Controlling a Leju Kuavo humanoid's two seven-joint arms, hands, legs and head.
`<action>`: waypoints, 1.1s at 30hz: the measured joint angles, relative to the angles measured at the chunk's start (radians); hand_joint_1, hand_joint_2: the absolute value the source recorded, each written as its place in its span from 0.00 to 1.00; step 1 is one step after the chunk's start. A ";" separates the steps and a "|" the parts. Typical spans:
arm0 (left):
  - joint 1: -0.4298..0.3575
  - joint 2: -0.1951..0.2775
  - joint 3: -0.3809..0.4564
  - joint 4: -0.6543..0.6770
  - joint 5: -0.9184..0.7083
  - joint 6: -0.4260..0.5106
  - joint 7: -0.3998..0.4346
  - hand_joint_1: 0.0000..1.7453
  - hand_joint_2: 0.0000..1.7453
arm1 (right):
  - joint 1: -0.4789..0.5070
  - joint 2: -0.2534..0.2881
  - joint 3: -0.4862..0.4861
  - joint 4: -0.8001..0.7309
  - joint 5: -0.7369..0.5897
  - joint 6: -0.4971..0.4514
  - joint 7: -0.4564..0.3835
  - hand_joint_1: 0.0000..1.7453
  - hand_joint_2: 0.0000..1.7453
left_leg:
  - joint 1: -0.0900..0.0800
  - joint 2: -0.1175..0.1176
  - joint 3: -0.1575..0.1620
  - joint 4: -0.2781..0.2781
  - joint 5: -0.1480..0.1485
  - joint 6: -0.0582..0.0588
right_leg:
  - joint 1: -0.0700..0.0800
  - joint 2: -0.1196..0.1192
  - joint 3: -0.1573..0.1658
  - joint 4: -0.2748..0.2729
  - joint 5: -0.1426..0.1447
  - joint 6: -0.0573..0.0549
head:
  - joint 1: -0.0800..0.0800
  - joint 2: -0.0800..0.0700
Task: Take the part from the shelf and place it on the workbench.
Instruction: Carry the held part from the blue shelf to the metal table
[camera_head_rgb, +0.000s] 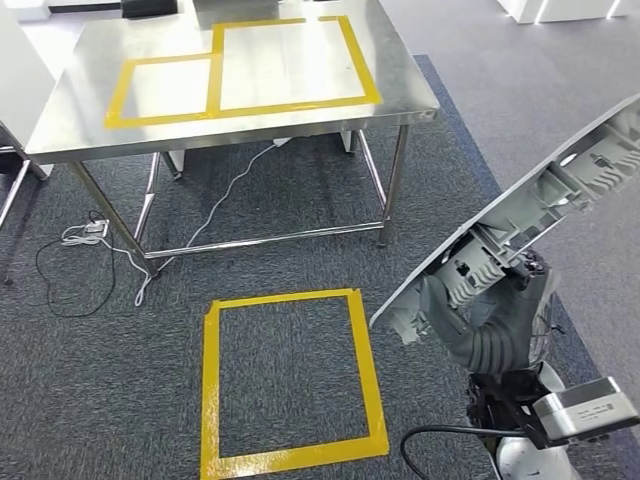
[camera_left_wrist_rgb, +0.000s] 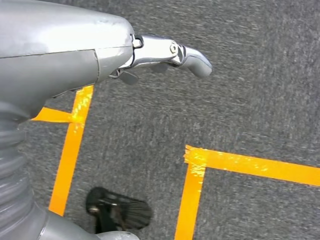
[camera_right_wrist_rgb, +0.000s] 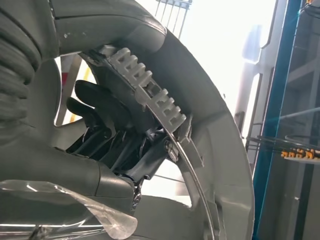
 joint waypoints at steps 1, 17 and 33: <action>0.002 0.000 0.000 0.000 0.000 0.000 0.000 0.00 1.00 | 0.000 0.001 0.000 0.001 -0.001 0.000 -0.001 1.00 1.00 | -0.002 0.000 0.007 -0.026 0.018 0.007 | 0.001 0.001 0.006 0.002 -0.007 0.007 | 0.000 0.000; 0.005 -0.006 -0.002 0.000 0.006 -0.001 0.000 0.00 1.00 | -0.001 0.001 -0.024 0.032 -0.024 0.019 -0.003 1.00 1.00 | -0.007 -0.002 0.117 -0.045 -0.056 0.031 | 0.008 0.000 -0.112 0.019 0.053 0.012 | 0.006 0.000; 0.012 -0.003 -0.004 0.000 0.004 -0.002 0.000 0.00 1.00 | -0.041 0.001 -0.029 0.072 -0.016 0.037 0.006 1.00 1.00 | -0.002 0.004 0.018 -0.032 -0.007 0.016 | -0.002 0.003 0.042 -0.002 -0.033 0.025 | 0.001 0.000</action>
